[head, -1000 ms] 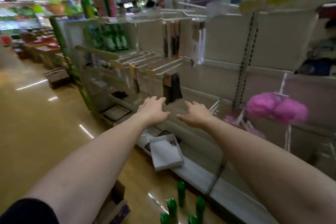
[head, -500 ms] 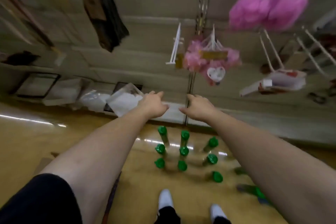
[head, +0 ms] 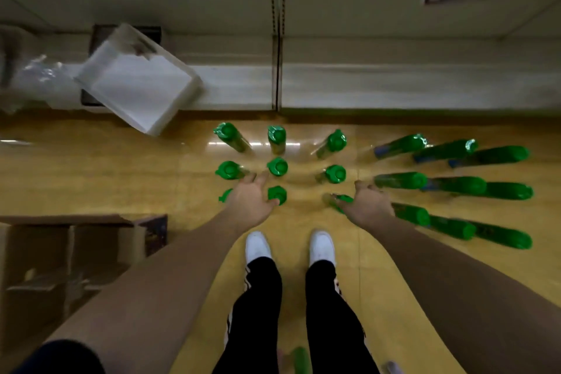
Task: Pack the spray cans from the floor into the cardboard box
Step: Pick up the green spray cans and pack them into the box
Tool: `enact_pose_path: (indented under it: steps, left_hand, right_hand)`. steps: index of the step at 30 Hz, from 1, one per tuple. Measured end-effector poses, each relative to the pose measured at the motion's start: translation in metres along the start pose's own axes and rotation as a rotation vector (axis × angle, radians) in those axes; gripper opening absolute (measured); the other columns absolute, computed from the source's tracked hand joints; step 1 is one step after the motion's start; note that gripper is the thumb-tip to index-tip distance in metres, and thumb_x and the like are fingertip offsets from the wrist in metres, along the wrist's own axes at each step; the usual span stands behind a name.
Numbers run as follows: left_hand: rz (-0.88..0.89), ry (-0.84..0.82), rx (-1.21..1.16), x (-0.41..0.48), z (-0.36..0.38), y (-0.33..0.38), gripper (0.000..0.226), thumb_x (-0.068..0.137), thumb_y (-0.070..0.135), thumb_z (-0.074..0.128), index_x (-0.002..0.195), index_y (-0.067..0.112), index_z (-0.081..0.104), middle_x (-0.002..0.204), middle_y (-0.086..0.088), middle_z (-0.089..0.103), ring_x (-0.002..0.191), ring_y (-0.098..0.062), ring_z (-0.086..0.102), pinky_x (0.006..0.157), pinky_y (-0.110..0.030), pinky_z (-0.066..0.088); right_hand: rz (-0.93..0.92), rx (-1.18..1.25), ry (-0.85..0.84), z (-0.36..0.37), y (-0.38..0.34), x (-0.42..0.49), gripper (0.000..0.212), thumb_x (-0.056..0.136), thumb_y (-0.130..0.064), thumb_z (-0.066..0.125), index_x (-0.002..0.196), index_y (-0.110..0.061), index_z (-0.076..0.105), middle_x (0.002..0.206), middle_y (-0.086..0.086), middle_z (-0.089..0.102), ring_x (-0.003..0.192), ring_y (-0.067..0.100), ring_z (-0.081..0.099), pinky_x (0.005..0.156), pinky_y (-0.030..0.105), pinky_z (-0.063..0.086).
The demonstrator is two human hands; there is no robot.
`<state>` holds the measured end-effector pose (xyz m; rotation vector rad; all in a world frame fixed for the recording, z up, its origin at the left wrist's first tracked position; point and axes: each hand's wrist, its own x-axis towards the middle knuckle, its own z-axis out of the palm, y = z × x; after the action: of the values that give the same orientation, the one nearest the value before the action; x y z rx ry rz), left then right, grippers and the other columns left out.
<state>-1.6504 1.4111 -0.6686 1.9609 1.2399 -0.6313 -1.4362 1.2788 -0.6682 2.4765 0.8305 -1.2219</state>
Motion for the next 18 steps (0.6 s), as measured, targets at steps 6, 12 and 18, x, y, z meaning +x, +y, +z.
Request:
enact_pose_path:
  steps: [6,12,18]
  left_hand:
    - [-0.064,0.019,-0.048,0.030,0.070,-0.003,0.083,0.089,0.049,0.070,0.158,0.023,0.030,0.163,-0.012,0.030,0.148,-0.034,0.029,0.118,-0.041,0.032]
    - [-0.079,0.064,-0.036,0.076,0.125,-0.013,0.085,0.088,0.050,0.071,0.157,0.022,0.030,0.161,-0.014,0.030,0.146,-0.036,0.028,0.118,-0.043,0.030]
    - [-0.073,0.097,0.021,0.128,0.179,-0.025,0.077,0.091,0.050,0.067,0.155,0.021,0.034,0.160,-0.014,0.030,0.144,-0.038,0.028,0.116,-0.046,0.032]
  right_hand:
    - [0.075,0.055,0.003,0.053,0.047,0.033,0.076,0.092,-0.053,0.063,0.150,-0.012,0.034,0.147,0.020,0.042,0.136,0.039,0.039,0.107,0.040,0.037]
    - [0.041,0.103,0.045,0.102,0.062,0.085,0.083,0.087,-0.051,0.070,0.152,-0.015,0.032,0.146,0.017,0.044,0.133,0.037,0.043,0.105,0.041,0.040]
    - [-0.058,0.086,0.124,0.151,0.059,0.142,0.085,0.086,-0.045,0.075,0.152,-0.018,0.030,0.145,0.017,0.041,0.131,0.036,0.042,0.105,0.042,0.040]
